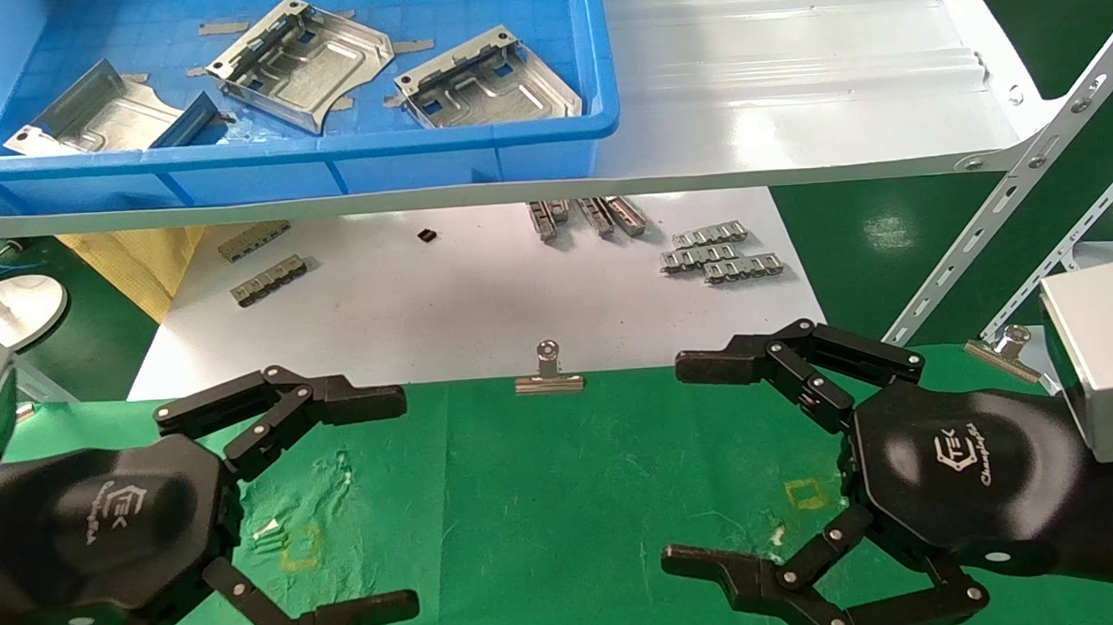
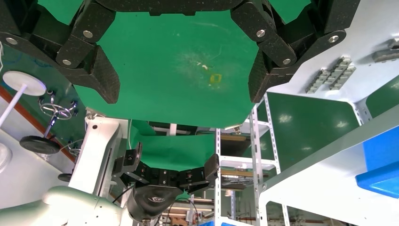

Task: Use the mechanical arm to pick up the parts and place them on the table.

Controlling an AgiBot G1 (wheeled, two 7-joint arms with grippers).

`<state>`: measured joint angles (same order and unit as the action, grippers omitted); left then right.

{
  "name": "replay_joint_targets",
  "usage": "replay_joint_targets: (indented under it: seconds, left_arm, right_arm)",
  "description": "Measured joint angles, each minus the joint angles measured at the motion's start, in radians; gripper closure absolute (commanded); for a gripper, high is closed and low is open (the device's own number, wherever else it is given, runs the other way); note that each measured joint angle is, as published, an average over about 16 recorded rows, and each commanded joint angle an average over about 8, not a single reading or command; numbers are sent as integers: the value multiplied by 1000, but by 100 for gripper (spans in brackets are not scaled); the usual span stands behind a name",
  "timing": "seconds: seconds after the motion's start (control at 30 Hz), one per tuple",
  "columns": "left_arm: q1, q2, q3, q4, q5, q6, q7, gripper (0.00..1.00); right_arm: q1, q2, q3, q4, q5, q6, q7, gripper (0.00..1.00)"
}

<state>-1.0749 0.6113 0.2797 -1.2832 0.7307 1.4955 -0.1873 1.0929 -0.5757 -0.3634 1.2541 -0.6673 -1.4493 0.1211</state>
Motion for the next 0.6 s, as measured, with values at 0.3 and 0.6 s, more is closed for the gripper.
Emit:
replay_joint_targets:
  seconds: [0.3,0.6]
  left_arm:
    - [0,0,0,0,0,0,0,0]
    - [0,0,0,0,0,0,0,0]
  right_arm:
    - [0,0,0,0,0,0,0,12]
    - [0,0,0,0,0,0,0,100]
